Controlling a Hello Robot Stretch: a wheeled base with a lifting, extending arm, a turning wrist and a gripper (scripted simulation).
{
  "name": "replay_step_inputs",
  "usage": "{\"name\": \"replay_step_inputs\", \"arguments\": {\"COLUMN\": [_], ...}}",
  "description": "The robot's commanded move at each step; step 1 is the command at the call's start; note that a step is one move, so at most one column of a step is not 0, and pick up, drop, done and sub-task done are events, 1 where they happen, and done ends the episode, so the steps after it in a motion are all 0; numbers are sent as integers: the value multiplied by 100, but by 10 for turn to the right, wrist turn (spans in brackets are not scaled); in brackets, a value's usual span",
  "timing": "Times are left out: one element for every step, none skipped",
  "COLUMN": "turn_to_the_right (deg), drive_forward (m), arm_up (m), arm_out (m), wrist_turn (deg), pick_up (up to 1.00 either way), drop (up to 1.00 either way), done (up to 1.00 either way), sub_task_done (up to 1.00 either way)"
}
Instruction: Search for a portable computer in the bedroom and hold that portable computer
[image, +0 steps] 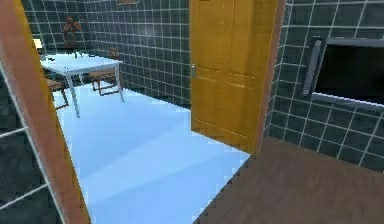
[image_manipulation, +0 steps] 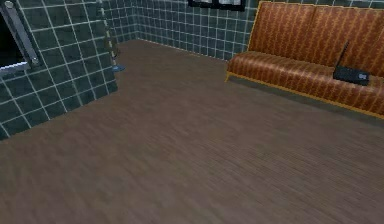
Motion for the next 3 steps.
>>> {"name": "replay_step_inputs", "arguments": {"turn_to_the_right": [90,0,-90], "drive_forward": [0,45,0], "arm_up": [0,0,0], "arm_out": [0,0,0], "wrist_turn": [0,0,0], "pick_up": [0,0,0], "drop": [0,0,0], "done": [0,0,0], "sub_task_done": [0,0,0]}}
